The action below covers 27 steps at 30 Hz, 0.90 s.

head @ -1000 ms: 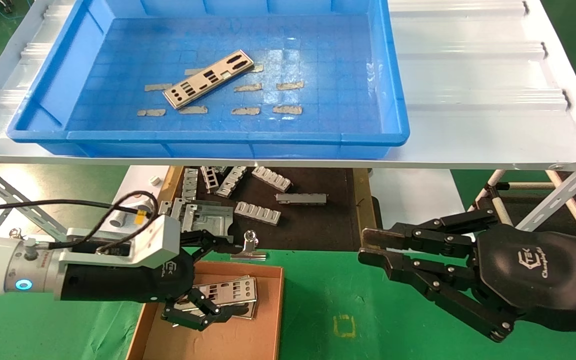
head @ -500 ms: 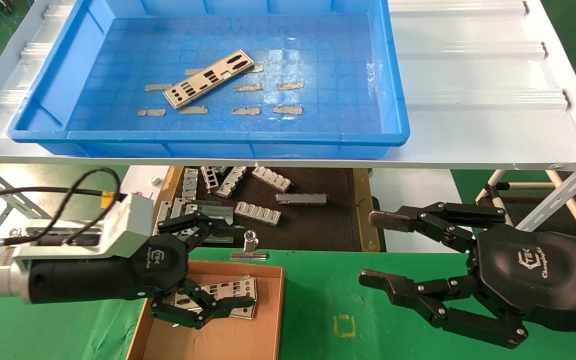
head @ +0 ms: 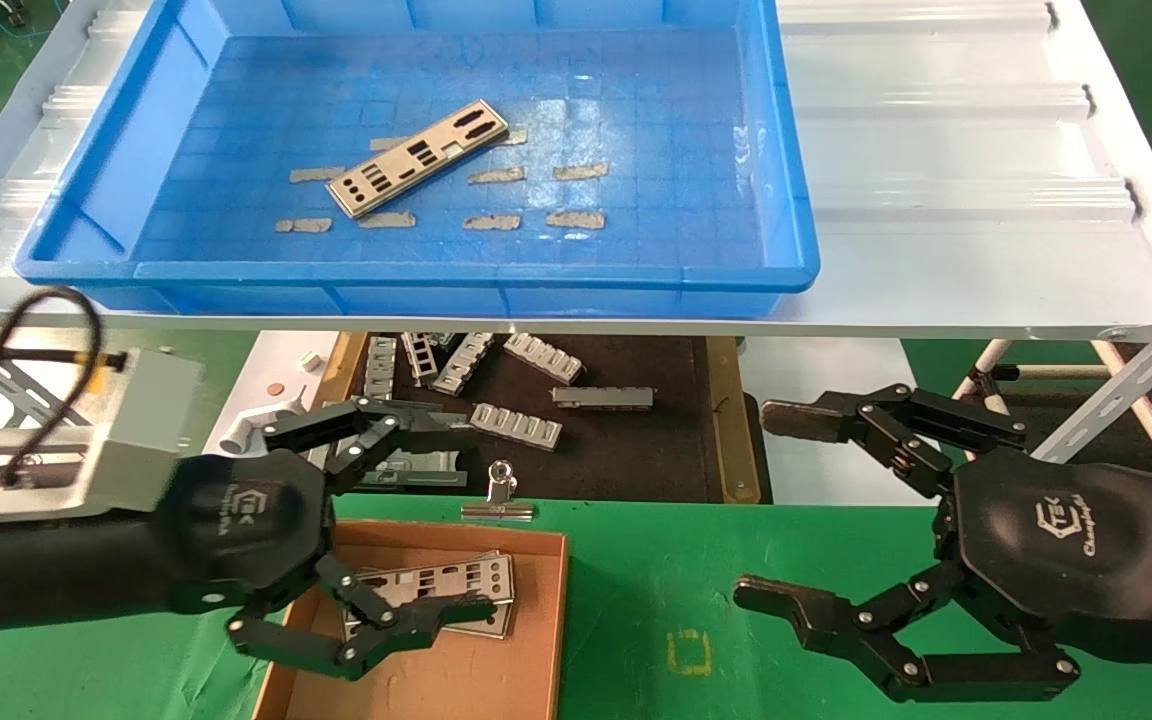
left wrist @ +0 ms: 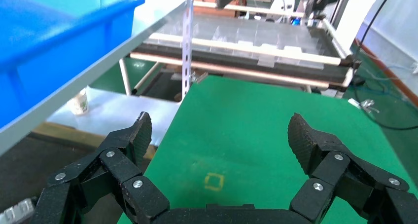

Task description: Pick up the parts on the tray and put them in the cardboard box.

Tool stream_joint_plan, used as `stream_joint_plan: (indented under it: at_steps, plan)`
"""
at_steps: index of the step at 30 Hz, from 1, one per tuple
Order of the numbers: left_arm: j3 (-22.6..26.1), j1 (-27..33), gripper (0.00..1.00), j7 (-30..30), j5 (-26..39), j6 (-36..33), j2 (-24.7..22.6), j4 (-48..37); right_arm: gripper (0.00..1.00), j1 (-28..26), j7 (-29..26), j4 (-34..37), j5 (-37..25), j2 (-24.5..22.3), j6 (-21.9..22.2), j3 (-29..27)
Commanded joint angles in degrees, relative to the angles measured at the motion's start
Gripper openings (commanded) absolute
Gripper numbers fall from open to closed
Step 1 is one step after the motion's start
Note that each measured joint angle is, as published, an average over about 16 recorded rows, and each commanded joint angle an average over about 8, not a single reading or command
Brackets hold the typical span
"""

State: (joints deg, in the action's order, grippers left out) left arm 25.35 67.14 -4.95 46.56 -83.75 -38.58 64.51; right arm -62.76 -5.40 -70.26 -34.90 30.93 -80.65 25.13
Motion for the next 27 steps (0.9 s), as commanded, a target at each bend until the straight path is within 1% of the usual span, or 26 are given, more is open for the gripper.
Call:
stream_joint_plan:
  at_steps: [1, 9, 15, 19, 27]
  plan:
    - [-1.43, -0.85, 1.0, -0.89, -0.72, -0.3, 0.54, 1.39, 1.0, 0.0, 0.0, 0.0, 0.0, 0.0, 0.0, 0.0]
    - [-7.07, -4.22, 1.0, -4.4, -3.56, -1.47, 2.69, 6.87, 1.0, 0.0, 0.0, 0.0, 0.0, 0.0, 0.0, 0.0]
    - [-10.08, -6.0, 1.0, -6.14, -5.12, -2.15, 3.85, 9.79, 1.0, 0.01, 0.0, 0.01, 0.01, 0.0, 0.01, 0.0]
    - [-10.74, -6.4, 1.0, -6.39, -5.54, -2.33, 4.11, 10.4, 1.0, 0.02, 0.0, 0.01, 0.01, 0.0, 0.02, 0.0]
    - [-10.09, -6.05, 1.0, -6.11, -5.21, -2.19, 3.87, 9.77, 1.0, 0.02, 0.0, 0.01, 0.01, 0.0, 0.02, 0.0]
